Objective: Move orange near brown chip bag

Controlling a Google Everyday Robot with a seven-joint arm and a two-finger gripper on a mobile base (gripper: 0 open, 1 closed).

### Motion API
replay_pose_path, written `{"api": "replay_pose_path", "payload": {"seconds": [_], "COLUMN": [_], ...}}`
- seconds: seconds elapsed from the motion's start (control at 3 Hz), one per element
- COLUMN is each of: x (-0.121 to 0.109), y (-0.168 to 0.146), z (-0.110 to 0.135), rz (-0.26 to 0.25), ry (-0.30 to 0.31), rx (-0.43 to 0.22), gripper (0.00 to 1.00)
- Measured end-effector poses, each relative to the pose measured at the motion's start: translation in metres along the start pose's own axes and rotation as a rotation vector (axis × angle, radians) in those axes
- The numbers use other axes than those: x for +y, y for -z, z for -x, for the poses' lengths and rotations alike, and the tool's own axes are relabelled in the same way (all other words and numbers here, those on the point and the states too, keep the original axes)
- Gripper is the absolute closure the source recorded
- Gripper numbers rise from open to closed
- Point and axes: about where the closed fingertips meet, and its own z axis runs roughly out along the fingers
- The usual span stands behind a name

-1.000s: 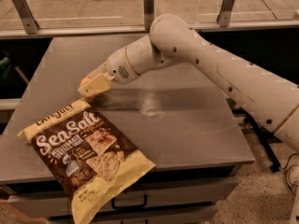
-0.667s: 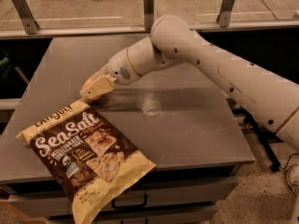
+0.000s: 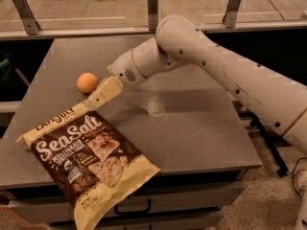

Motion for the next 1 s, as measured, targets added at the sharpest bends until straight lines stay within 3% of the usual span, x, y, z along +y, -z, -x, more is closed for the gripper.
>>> {"api": "replay_pose_path", "payload": {"seconds": [0.33, 0.67, 1.0], "x": [-0.004, -0.017, -0.035], "y": [0.002, 0.025, 0.082], "z": [0.001, -0.004, -0.005], "rz": [-0.009, -0.083, -0.249], "ry": [0.005, 0.007, 0.058], "rx": [0.001, 0.003, -0.028], "gripper": [0.00, 0.00, 0.00]}}
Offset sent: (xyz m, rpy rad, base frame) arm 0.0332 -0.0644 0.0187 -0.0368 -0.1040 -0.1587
